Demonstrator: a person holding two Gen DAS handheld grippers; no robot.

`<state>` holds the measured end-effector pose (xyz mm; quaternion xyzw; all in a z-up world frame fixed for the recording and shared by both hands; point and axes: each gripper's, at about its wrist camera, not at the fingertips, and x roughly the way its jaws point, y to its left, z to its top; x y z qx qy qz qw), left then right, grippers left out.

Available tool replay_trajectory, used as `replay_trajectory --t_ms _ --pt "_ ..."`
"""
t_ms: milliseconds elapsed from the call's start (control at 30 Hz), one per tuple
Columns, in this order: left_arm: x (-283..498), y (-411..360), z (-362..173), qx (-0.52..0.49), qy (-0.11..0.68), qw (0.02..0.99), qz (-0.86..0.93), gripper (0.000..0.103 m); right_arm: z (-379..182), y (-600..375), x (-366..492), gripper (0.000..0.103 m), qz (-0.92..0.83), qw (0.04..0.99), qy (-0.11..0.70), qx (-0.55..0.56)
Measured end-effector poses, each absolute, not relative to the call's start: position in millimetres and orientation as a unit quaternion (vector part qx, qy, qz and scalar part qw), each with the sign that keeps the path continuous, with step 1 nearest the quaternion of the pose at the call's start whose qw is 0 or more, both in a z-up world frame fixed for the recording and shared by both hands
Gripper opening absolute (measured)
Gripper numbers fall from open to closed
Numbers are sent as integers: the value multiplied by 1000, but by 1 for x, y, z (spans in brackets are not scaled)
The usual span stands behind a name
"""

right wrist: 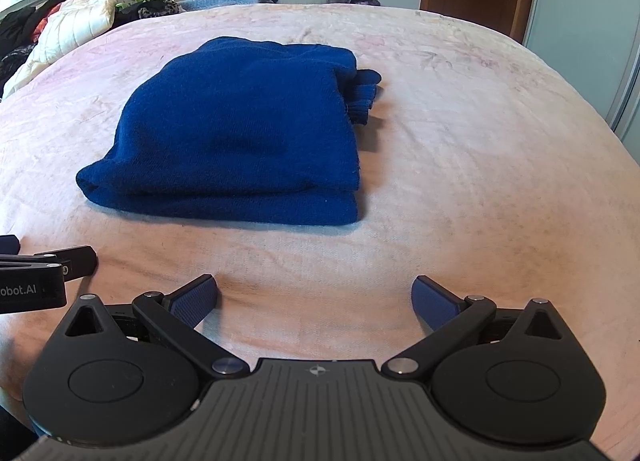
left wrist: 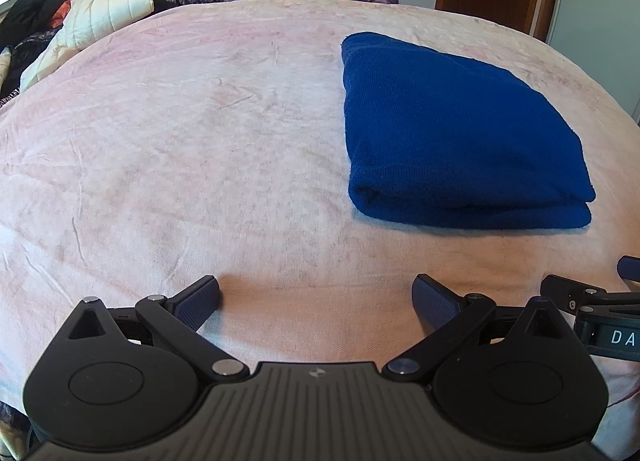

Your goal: Fold small clothes

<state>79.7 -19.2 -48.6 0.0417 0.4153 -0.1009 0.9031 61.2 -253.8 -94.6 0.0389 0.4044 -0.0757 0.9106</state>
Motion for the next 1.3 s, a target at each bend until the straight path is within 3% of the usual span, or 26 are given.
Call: replay_trajectory --t_ms 1300 --pt "80 -18 -49 45 416 902 -105 103 -95 -253 62 103 -76 910 406 39"
